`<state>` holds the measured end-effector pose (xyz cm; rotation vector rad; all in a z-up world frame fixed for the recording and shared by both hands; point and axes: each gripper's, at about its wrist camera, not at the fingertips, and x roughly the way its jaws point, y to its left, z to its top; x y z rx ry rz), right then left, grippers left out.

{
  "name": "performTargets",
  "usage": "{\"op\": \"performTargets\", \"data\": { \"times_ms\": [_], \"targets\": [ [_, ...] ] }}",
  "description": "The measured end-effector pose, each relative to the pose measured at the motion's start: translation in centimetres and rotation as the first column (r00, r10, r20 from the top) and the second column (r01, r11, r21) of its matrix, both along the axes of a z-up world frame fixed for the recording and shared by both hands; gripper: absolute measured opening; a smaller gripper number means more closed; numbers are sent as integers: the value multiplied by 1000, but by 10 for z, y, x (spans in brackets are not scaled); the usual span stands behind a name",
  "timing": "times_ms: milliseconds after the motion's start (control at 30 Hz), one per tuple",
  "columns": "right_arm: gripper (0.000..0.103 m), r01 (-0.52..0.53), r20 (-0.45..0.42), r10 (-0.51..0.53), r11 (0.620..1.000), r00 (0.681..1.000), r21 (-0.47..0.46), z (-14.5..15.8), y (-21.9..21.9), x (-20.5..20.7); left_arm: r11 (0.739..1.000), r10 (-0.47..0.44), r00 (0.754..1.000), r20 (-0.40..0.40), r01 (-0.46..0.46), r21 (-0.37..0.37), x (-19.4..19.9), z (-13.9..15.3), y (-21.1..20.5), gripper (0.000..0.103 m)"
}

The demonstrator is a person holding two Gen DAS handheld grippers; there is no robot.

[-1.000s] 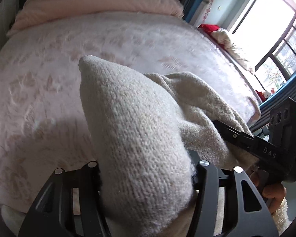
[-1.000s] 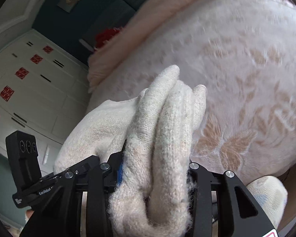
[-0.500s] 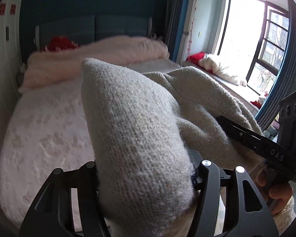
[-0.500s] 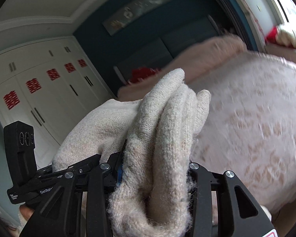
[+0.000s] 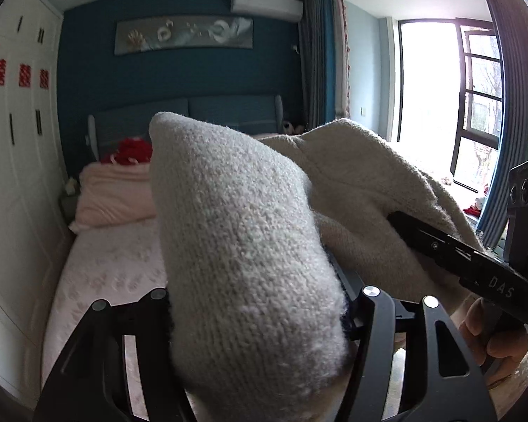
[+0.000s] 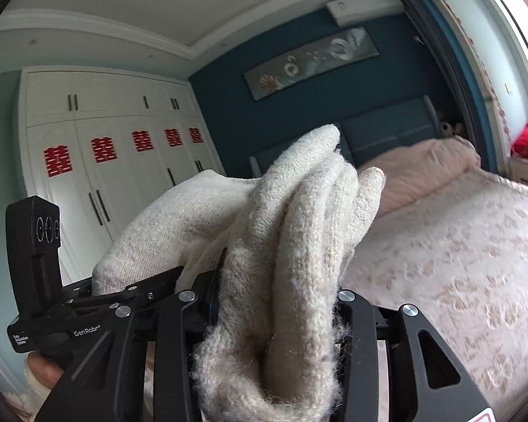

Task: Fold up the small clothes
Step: 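Lift the folded sweater with both tools and lay it back on the bed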

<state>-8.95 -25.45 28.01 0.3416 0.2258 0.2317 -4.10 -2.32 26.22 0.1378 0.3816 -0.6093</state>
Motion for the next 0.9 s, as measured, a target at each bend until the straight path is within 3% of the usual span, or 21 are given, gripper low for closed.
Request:
{"op": "performTargets", "data": {
  "times_ms": [300,600,767,900],
  "targets": [
    [38,-63,90,68,997,994,-55,37,47,21,998,20,993,116,-14,-55,7,28,54,61],
    [38,-99,68,103,994,992,-51,32,75,69,996,43,992,116,-34,-77,43,19,83,61],
    [39,-109,0,109,994,994,-29,2,73,98,996,36,997,66,-31,-78,69,-7,94,63],
    [48,-93,-151,91,996,984,-4,-70,68,138,998,27,998,-61,-31,-62,107,-70,94,66]
  ]
}}
